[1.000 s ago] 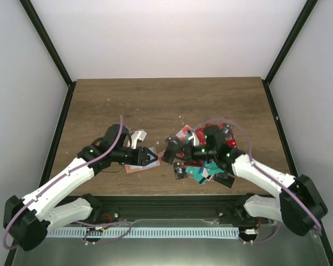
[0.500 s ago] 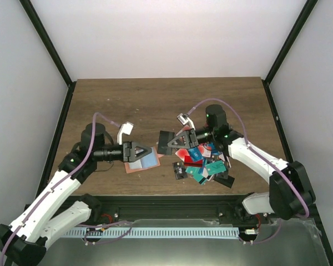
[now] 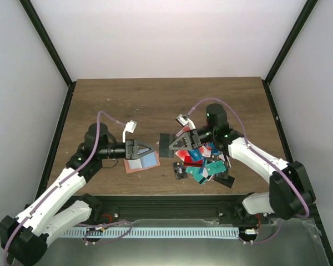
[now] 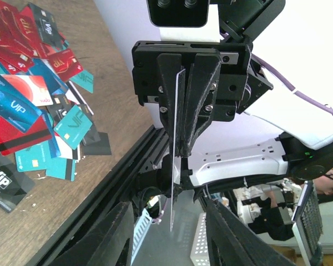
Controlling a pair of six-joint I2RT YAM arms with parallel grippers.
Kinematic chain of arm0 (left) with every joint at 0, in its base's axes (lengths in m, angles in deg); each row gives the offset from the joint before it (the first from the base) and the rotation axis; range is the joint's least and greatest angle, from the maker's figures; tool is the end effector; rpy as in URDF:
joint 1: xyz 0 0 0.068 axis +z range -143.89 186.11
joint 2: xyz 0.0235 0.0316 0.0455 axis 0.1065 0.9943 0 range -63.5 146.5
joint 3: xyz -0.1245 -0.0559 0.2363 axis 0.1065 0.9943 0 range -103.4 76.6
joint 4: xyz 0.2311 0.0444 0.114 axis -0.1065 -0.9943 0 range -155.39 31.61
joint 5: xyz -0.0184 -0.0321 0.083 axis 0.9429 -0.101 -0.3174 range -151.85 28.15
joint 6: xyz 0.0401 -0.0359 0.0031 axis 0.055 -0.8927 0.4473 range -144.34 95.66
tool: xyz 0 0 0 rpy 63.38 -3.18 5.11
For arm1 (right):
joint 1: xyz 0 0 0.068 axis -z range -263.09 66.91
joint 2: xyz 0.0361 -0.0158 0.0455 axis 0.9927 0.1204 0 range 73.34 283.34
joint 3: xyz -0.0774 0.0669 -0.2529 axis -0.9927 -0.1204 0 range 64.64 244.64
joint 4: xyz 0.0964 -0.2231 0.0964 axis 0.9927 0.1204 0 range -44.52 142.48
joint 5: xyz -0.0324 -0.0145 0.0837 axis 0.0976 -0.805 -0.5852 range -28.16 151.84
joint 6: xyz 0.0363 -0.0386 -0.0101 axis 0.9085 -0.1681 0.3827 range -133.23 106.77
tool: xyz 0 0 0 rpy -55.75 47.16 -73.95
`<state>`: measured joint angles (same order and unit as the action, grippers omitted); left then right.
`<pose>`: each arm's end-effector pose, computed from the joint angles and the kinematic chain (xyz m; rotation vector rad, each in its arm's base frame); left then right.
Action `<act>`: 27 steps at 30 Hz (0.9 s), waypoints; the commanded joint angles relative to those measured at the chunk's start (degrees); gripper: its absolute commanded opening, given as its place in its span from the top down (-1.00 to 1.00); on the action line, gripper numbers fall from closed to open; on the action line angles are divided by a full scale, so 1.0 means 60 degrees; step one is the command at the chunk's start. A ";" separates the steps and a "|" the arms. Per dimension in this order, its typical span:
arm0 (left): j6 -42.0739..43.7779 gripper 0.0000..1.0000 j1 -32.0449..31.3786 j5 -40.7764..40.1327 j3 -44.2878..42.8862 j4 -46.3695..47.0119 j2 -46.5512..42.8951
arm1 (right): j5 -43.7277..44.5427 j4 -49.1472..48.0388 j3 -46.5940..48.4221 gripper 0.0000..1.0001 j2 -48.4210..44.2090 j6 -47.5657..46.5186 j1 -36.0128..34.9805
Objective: Put the credit cards into the card holder
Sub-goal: Pick up the credit card from the center of the board.
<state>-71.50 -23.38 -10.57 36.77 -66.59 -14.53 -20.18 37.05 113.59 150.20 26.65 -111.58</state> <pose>0.1517 -0.1178 0.3043 0.3957 2.1130 -1.6877 0.2284 0.1642 0.2826 -0.9565 1.9704 2.0833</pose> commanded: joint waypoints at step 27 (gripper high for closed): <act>-0.0291 0.86 0.0009 0.0997 0.0147 0.1550 0.0969 | 0.0164 -0.0515 0.0540 0.99 0.0510 0.0238 -0.0656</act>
<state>-74.64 -23.38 -6.04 37.32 -58.03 -9.15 -19.35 35.26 113.80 152.36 27.92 -114.81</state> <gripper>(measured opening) 0.117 0.025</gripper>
